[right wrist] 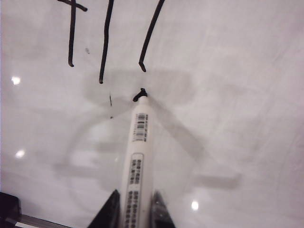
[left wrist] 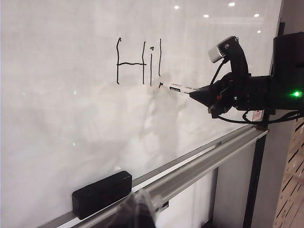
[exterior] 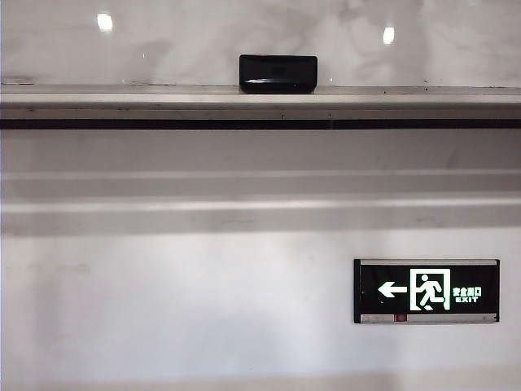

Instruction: Take a marker from the whiteboard tray, write "Hi!" on the whiteboard, and then put the marker back vertically into the whiteboard tray.

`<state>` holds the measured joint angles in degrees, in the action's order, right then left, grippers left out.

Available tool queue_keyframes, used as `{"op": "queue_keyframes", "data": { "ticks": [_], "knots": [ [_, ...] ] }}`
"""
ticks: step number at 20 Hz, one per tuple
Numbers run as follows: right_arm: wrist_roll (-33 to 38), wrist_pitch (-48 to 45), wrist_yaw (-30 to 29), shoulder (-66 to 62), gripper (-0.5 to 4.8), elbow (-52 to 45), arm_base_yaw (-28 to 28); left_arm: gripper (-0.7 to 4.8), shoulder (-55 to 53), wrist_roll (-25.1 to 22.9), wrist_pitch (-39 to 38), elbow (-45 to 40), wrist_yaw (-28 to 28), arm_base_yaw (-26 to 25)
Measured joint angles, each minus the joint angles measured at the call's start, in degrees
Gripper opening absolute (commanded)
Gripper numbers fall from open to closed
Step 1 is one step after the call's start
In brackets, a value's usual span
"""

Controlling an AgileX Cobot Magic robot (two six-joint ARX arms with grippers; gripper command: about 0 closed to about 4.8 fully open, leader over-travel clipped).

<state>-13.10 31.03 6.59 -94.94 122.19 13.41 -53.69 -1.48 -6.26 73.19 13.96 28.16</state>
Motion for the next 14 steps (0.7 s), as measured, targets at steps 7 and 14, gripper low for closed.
{"op": "queue_keyframes", "data": {
  "ticks": [7,14],
  "knots": [
    [0.72,0.48,-2.27,0.37,-0.01,-0.02,-0.07,-0.06,0.0,0.0,0.0,-0.02,0.0,0.0],
    [3.41,11.04,-2.32,9.57,-0.01,0.37,0.35,-0.06,0.02,0.0,0.0,-0.02,0.0,0.0]
  ]
}}
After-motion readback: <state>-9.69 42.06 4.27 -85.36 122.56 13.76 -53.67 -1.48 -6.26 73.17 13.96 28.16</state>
